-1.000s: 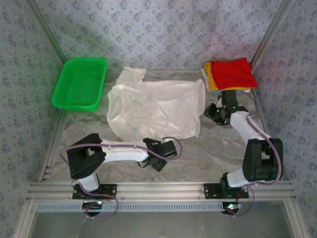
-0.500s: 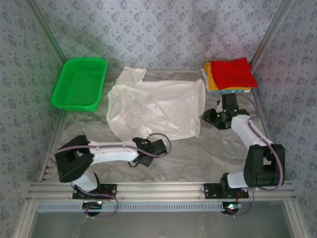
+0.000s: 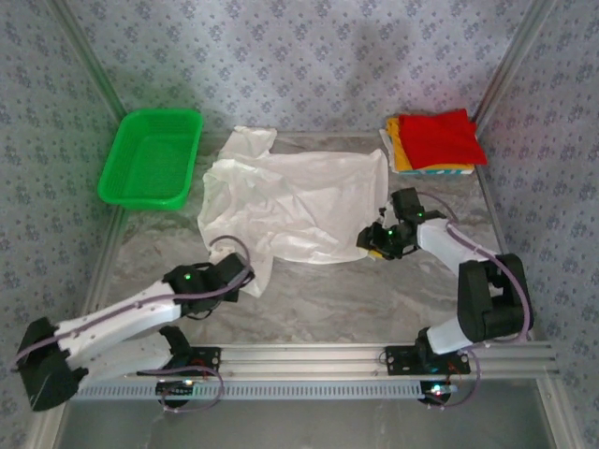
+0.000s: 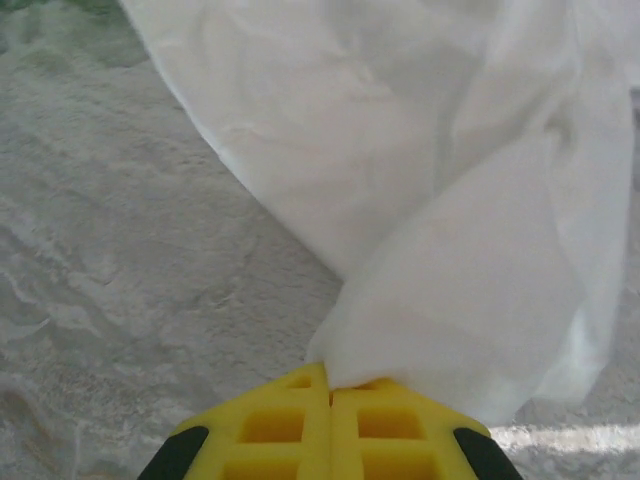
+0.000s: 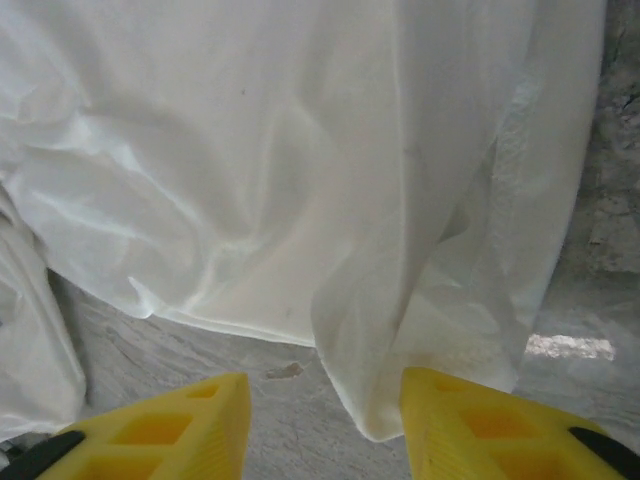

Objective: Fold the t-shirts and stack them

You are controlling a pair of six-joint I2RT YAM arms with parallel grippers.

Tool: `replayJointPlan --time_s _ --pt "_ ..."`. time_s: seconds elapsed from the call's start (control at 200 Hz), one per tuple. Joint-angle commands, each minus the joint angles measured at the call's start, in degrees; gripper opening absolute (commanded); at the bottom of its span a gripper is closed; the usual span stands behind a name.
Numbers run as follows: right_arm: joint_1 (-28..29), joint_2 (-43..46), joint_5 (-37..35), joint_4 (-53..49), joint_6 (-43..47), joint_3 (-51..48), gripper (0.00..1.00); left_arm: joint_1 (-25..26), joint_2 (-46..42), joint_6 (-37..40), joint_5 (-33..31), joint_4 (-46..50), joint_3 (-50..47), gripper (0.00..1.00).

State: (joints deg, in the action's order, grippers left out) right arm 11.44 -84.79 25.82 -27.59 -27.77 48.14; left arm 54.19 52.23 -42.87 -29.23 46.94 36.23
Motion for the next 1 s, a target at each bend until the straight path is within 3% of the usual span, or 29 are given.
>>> replayJointPlan --time_s 0.0,0.12,0.285,0.455,0.63,0.824,0.994 --pt "0.1 -2.7 -2.3 0.9 -0.6 1.2 0.40 -1.2 -6.7 -3.2 -3.3 2.3 -0.9 0.00" --pt "0.2 -4.3 -3.7 0.9 -0.1 1.9 0.19 -2.8 -11.3 -3.0 -4.4 4.1 -0.1 0.00" --pt "-0.9 -0.9 -6.9 -4.0 0.4 1.9 0.00 -4.5 -14.4 -4.9 -7.1 7.9 3.1 0.00" --pt "-4.8 6.6 -8.3 -12.0 2.1 2.5 0.00 -5.6 -19.8 -7.4 -12.2 12.6 6.4 0.00" --pt "-9.5 11.3 -8.6 -19.6 5.8 7.0 0.00 -8.4 -22.7 -8.0 -11.9 14.9 8.7 0.00" --pt "-13.5 12.9 -8.6 -26.1 9.8 12.5 0.00 -9.2 -20.3 -6.4 -11.2 17.3 13.4 0.00" --pt "-17.0 19.1 -9.4 -26.1 4.8 6.8 0.00 -9.3 -20.4 -12.6 -11.4 23.9 15.7 0.00"
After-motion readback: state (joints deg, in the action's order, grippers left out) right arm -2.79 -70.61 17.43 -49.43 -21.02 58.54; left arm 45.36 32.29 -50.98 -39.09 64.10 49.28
